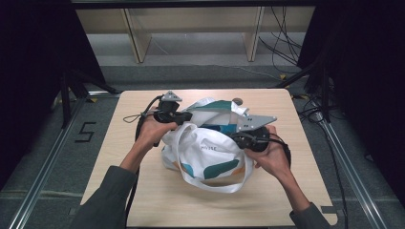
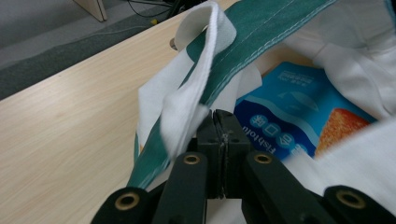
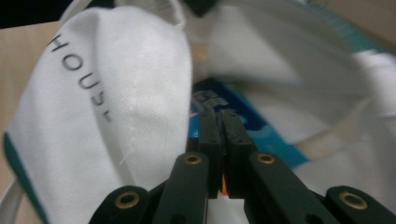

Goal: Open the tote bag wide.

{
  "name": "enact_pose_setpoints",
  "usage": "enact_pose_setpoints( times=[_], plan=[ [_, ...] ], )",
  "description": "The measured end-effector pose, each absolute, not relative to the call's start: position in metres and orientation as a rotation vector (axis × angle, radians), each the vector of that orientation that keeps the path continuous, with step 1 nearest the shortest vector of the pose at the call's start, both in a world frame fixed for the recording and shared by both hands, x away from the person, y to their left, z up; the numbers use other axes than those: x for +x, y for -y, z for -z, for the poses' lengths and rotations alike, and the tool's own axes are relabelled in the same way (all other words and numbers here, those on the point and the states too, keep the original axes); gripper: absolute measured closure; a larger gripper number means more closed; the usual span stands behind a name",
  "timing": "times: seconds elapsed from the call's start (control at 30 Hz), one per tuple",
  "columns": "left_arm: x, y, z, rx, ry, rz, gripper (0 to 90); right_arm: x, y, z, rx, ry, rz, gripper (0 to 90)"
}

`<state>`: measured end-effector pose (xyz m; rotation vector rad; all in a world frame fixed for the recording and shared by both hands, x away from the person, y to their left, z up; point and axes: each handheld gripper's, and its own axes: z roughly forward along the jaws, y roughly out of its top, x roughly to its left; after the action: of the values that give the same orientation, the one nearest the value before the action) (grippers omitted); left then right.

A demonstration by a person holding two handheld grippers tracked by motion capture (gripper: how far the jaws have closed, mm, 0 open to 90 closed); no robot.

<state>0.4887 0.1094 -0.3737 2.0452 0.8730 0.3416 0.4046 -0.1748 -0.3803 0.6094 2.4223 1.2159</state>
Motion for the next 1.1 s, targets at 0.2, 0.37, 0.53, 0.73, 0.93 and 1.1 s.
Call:
enact_pose_setpoints(
  times=[0.2, 0.37, 0.53, 0.73, 0.93, 1.1],
  plan=[
    [0.522, -0.118, 0.388, 2.069, -1.0, -0.316, 89.2, 0.373, 0.167, 0.395, 0.508, -2.545, -1.161, 90.0],
    [0.54, -0.126, 0.403, 2.103, -1.103, -0.349, 89.4, 0.35, 0.167, 0.418, 0.475, -2.664, -1.102, 90.0],
    [0.549, -0.121, 0.42, 2.181, -1.119, -0.354, 89.6, 0.346, 0.168, 0.455, 0.439, -2.724, -0.971, 90.0],
    [0.538, -0.116, 0.41, 2.203, -1.073, -0.407, 88.5, 0.351, 0.175, 0.433, 0.45, -2.671, -1.077, 87.9],
    [0.494, -0.111, 0.39, 2.155, -0.882, -0.354, 85.4, 0.367, 0.188, 0.392, 0.477, -2.478, -1.219, 88.1],
    [0.465, -0.098, 0.4, 2.208, -0.754, -0.24, 86.2, 0.403, 0.192, 0.37, 0.545, -2.384, -1.262, 90.0]
  ],
)
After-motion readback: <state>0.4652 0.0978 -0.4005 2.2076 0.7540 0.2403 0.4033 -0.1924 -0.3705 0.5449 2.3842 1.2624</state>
